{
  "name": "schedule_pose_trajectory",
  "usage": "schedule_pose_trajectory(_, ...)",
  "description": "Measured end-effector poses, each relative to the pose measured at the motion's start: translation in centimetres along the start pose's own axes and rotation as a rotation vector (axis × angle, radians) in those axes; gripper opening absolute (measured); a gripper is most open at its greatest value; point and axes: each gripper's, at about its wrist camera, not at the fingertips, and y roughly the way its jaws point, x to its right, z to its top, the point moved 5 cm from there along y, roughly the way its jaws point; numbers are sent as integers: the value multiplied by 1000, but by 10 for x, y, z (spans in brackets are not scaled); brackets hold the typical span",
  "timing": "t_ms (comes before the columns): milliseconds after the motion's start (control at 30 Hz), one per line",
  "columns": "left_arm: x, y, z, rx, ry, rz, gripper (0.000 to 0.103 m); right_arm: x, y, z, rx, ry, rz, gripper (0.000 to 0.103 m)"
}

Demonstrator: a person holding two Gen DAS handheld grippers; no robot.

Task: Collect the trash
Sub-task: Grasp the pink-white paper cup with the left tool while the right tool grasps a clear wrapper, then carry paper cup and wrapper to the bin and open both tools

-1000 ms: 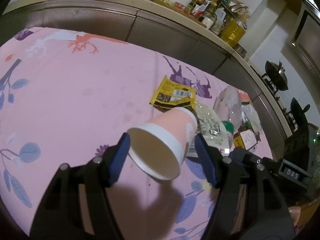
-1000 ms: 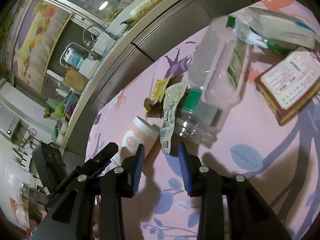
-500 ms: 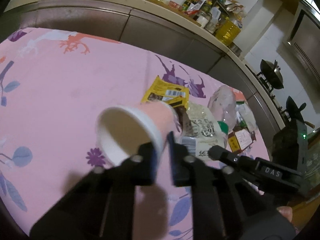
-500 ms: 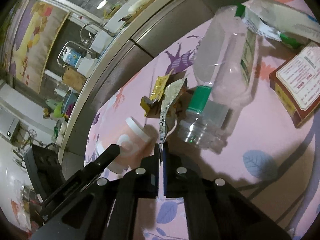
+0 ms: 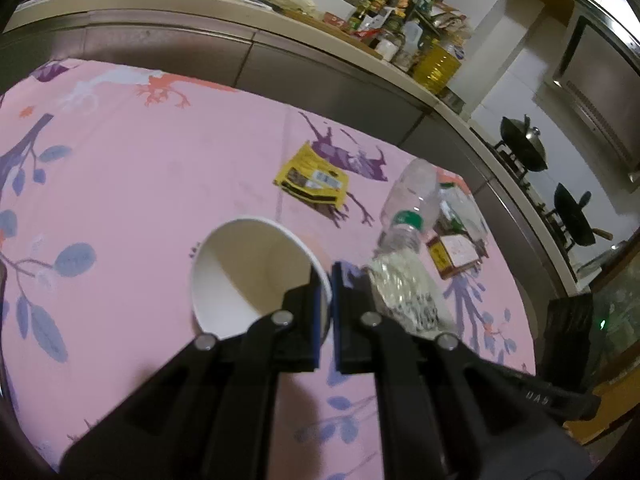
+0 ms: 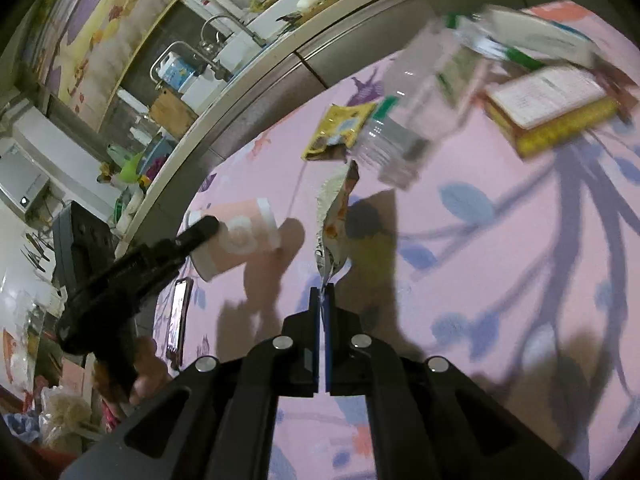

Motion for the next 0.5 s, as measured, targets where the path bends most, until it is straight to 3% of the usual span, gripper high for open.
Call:
schedule_pose_trajectory(267, 67, -7, -14, -16, 95, -78, 4, 20, -52, -24, 72, 34, -1, 0)
schedule_pose_trajectory(500, 137, 11, -33, -71, 205, -138, 4, 49, -97, -34, 167, 95, -15, 0)
